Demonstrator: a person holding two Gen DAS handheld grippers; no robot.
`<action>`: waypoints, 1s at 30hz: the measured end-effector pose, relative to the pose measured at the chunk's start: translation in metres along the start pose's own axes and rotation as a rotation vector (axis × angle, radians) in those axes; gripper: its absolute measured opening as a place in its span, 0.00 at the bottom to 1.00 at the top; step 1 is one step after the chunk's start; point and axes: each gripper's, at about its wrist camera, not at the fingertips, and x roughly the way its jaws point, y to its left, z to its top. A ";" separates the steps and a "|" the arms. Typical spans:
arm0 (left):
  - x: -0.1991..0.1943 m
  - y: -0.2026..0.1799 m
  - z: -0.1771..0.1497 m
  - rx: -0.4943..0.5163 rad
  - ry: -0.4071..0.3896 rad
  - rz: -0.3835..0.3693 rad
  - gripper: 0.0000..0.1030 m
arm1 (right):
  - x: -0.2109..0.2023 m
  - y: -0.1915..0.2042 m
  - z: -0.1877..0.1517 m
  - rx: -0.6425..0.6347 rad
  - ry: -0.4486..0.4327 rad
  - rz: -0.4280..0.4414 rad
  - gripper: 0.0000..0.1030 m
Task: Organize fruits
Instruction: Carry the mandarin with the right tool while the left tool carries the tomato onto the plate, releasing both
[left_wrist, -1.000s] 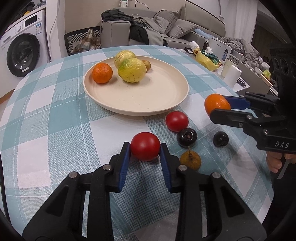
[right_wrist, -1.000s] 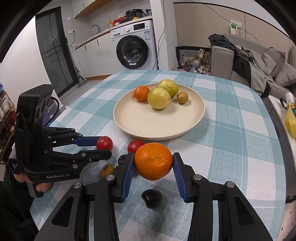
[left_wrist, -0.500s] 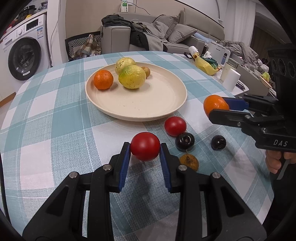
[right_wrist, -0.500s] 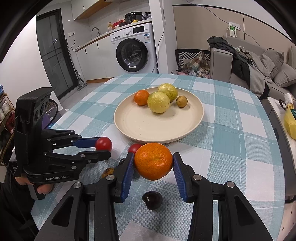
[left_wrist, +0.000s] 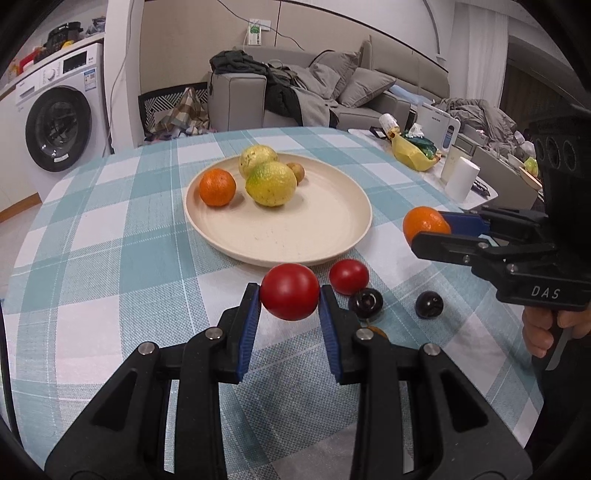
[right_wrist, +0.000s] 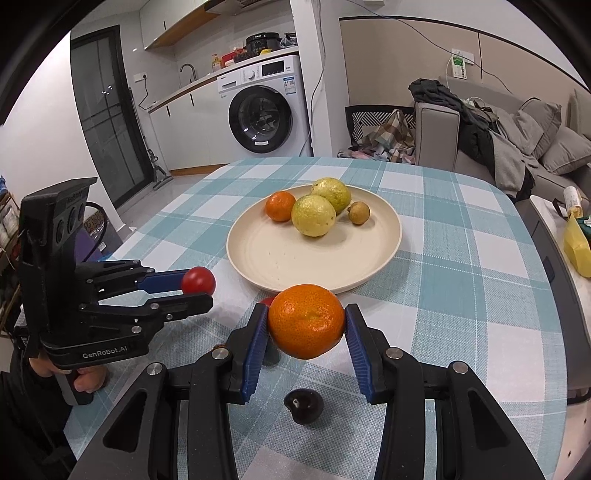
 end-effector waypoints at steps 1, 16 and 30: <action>-0.002 0.000 0.001 -0.003 -0.007 0.002 0.28 | 0.000 0.000 0.000 0.003 -0.005 -0.002 0.42; -0.031 0.010 0.011 -0.037 -0.091 0.056 0.28 | -0.007 -0.002 0.007 0.031 -0.062 -0.025 0.42; -0.032 0.015 0.027 -0.064 -0.130 0.086 0.28 | -0.009 -0.004 0.024 0.052 -0.091 -0.056 0.42</action>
